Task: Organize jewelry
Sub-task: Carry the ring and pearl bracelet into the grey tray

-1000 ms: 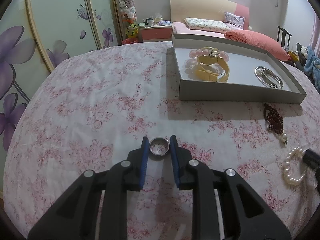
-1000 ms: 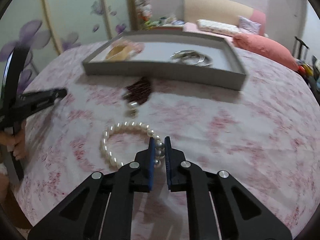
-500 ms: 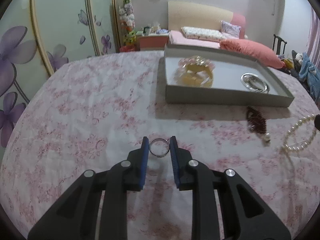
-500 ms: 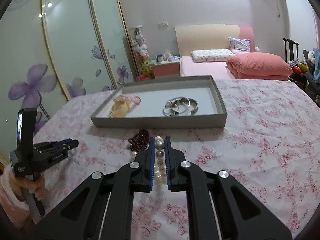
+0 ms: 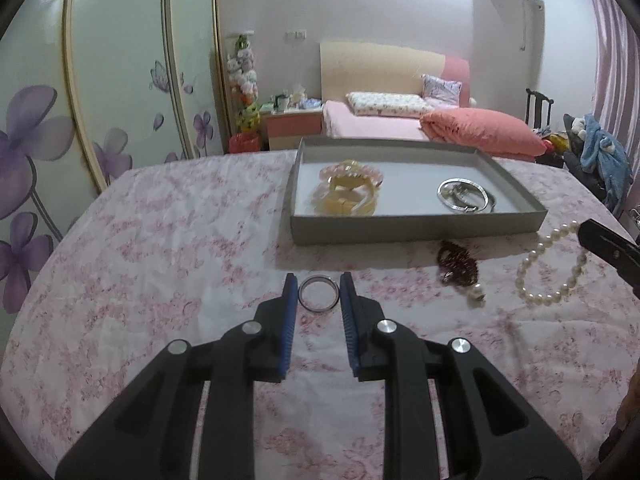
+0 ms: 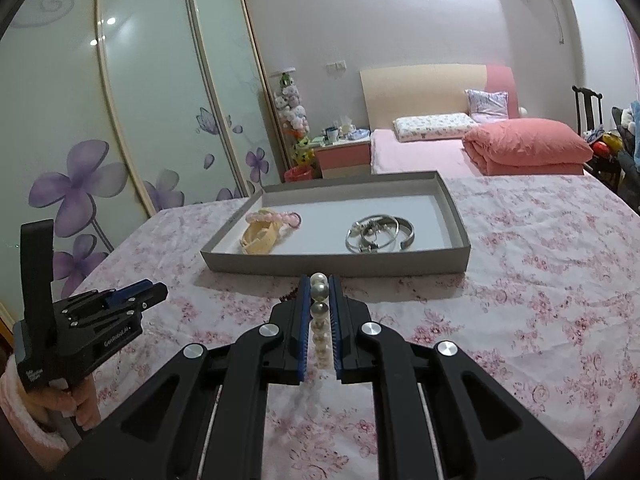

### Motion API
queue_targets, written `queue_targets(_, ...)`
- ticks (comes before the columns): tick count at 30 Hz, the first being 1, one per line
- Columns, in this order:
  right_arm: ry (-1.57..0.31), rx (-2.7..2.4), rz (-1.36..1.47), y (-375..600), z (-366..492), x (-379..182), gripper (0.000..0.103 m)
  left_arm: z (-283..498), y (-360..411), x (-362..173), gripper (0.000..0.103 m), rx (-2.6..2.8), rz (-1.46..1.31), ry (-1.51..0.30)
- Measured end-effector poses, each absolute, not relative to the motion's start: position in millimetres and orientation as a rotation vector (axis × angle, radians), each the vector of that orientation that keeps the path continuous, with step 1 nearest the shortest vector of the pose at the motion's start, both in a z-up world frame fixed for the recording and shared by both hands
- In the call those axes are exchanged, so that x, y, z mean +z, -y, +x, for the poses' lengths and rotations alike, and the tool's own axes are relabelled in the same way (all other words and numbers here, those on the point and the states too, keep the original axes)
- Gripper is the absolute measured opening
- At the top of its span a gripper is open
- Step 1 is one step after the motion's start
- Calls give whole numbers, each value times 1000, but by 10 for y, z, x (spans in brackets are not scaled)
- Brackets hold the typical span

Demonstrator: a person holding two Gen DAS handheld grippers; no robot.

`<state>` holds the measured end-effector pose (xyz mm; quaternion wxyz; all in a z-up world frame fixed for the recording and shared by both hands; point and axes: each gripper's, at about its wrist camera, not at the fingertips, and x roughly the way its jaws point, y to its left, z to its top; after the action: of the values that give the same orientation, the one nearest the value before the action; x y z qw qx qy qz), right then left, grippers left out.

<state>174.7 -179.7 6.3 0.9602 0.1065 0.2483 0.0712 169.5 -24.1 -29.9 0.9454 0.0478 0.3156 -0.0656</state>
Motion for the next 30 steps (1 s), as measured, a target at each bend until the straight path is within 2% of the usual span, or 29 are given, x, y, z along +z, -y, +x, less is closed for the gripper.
queue_targets(15, -350, 105, 155, 1729, 1609, 285, 10, 1409, 454, -18, 22, -118, 149, -428)
queue_targets(30, -231, 72, 113, 1669, 1546, 451, 10, 1350, 531, 60, 22, -116, 137, -362)
